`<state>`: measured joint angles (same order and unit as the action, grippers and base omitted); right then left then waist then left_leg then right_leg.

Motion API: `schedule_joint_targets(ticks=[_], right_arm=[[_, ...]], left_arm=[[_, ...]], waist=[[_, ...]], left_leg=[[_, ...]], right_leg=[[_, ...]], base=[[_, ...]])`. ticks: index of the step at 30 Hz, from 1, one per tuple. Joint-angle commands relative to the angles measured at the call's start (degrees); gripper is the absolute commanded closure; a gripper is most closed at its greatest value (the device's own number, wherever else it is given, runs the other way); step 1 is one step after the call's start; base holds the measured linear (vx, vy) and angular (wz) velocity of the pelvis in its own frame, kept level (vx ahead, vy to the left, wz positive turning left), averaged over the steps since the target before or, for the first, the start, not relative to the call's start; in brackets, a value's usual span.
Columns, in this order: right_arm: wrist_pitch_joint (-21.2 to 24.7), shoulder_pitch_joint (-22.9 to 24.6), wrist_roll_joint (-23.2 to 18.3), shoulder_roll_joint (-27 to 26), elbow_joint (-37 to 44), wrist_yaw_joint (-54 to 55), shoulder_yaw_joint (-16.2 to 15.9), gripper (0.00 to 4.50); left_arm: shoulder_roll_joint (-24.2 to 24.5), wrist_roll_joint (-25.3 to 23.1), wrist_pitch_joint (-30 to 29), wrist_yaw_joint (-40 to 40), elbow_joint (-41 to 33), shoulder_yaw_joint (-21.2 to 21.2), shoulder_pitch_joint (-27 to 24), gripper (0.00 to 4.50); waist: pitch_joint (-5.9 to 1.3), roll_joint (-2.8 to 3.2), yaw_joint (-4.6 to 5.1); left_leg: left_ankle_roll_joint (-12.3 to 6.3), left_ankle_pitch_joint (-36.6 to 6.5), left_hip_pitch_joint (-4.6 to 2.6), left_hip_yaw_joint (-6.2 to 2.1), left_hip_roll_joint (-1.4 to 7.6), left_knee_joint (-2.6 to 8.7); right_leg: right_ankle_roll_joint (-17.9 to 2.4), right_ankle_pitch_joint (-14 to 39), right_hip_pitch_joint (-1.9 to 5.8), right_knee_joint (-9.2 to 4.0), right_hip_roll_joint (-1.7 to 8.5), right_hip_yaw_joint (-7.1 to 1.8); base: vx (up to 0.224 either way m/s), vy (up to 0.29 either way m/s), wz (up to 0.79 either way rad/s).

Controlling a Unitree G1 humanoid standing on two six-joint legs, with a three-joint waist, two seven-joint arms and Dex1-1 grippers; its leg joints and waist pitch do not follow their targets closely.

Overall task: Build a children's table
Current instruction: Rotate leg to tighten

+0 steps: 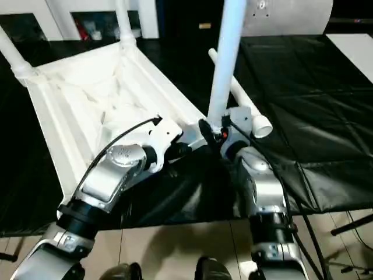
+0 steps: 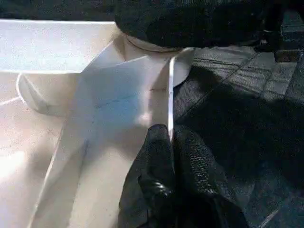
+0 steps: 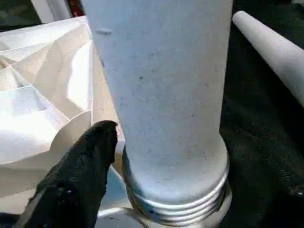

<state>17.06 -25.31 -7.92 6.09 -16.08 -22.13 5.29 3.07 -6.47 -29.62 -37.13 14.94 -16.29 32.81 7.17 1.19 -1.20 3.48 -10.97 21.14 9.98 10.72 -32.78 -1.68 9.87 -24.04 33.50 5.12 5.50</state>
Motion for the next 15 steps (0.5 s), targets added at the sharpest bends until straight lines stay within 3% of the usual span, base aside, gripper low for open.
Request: schedule_joint_targets(ticks=[1, 4, 10, 13, 15], right_arm=[[-0.05, 1.31, -1.11, 1.03, 0.65, -5.91, -4.24, 0.32], [-1.71, 2.1, -2.64, 6.25, 1.95, -13.37, -4.38, 0.17], [-3.73, 2.4, -3.72, 14.19, 2.23, -26.09, -5.53, 0.04], [-5.18, 1.94, -4.57, 19.21, 2.43, -35.55, -7.05, 0.04], [-7.65, 1.48, -4.75, 22.34, 2.29, -41.96, -9.25, 0.04]], left_arm=[[0.82, 0.86, 3.0, -3.55, -0.48, -2.86, 0.22, 4.5], [4.8, 1.34, 5.44, -8.14, 0.26, -3.45, 0.01, 4.5], [11.16, 2.19, 10.65, -17.73, 1.33, -4.82, -0.21, 4.5], [16.06, 2.89, 15.22, -25.5, 2.13, -6.2, -0.26, 4.5], [19.09, 3.66, 18.67, -30.65, 3.01, -7.11, 0.0, 4.5]], waist=[[-4.34, -0.48, -0.36], [-4.5, -0.43, -0.61], [-4.74, -0.21, -1.08], [-4.64, -0.1, -1.37], [-4.63, -0.33, -1.63]], left_leg=[[-9.07, -2.49, 0.08, -0.47, 1.94, 2.87], [-9.33, -2.09, 0.09, -0.52, 1.97, 2.72], [-10.62, -1.48, -0.2, -0.42, 2.22, 2.48], [-10.1, -3.08, -0.26, -0.46, 2.37, 2.53], [-9.37, -4.72, -0.35, -0.47, 2.32, 2.55]], right_leg=[[-14.54, 6.16, 4.15, -3.34, 3.25, -3.06], [-14.62, 4.66, 4.41, -3.06, 3.21, -3.1], [-16.52, 1.82, 4.24, -2.5, 3.25, -3.23], [-16.61, 3.65, 4.17, -2.57, 3.38, -3.24], [-16.24, 5.71, 4.19, -2.66, 3.33, -3.2]], base=[[0.0, 0.0, 0.0], [0.0, 0.0, 0.0], [0.0, 0.0, 0.0], [0.0, 0.0, 0.0], [0.0, 0.0, 0.0]])
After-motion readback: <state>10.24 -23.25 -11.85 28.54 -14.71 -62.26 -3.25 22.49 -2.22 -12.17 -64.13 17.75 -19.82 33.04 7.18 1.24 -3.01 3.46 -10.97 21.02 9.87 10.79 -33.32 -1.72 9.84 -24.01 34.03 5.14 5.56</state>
